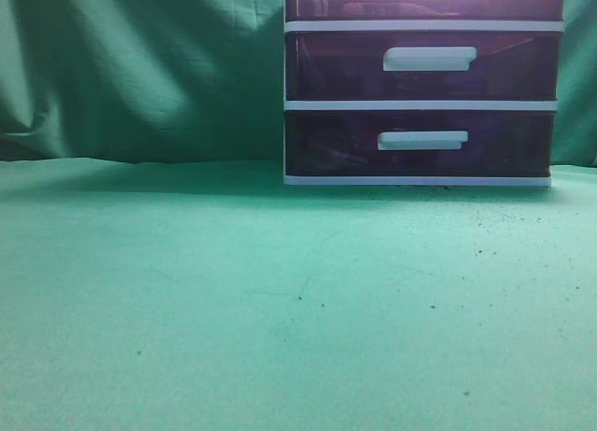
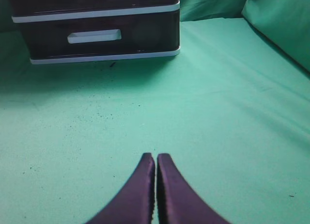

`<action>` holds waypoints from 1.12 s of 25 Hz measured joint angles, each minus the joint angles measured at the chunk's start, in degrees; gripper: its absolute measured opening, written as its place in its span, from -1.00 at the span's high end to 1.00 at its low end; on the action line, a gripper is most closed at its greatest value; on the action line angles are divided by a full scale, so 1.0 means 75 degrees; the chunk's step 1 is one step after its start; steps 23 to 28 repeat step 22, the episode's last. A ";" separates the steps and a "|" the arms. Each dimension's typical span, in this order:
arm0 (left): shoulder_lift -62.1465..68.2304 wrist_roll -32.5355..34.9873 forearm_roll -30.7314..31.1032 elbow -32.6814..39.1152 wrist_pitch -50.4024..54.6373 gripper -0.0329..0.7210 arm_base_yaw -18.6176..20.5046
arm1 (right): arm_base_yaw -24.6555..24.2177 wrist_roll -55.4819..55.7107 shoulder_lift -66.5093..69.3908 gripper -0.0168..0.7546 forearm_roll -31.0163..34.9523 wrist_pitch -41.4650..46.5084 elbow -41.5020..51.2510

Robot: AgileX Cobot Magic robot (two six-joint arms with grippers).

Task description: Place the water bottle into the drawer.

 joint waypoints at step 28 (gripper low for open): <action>-0.0275 0.0048 -0.0024 0.0115 0.1138 0.91 0.0289 | 0.0000 0.0018 0.0000 0.96 0.0000 0.0012 0.0000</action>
